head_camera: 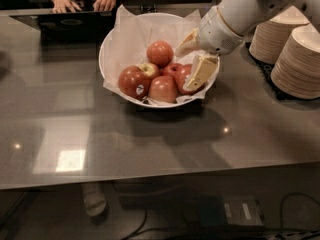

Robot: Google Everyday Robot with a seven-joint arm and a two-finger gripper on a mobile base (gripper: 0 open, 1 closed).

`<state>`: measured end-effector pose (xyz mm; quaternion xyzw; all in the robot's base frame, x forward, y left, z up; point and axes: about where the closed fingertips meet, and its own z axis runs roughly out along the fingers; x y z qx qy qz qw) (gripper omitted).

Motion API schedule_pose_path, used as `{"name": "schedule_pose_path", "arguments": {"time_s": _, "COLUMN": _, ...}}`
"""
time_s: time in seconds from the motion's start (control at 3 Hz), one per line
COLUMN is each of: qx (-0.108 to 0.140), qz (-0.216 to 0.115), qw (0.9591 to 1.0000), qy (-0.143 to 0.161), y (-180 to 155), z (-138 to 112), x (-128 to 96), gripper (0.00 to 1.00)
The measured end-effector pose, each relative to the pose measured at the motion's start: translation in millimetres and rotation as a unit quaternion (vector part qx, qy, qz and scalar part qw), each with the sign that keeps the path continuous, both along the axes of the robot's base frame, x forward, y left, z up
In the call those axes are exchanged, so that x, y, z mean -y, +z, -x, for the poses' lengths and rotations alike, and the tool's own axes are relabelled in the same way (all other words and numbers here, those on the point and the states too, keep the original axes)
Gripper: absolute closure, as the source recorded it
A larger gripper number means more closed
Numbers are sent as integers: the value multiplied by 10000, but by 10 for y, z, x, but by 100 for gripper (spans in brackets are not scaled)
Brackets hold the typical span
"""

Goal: Pick apple from white bowl

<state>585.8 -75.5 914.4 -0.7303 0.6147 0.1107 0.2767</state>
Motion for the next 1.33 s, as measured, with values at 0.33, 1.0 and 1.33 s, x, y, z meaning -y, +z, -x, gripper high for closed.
{"name": "schedule_pose_path", "arguments": {"time_s": 0.33, "qx": -173, "qz": 286, "qw": 9994, "qy": 79, "y": 28, "z": -153, "x": -87, "gripper": 38}}
{"name": "schedule_pose_path", "arguments": {"time_s": 1.0, "qx": -373, "qz": 565, "qw": 9977, "qy": 91, "y": 50, "z": -245, "x": -137, "gripper": 27}}
{"name": "schedule_pose_path", "arguments": {"time_s": 1.33, "qx": -403, "qz": 539, "qw": 9977, "qy": -38, "y": 56, "z": -196, "x": -118, "gripper": 8}}
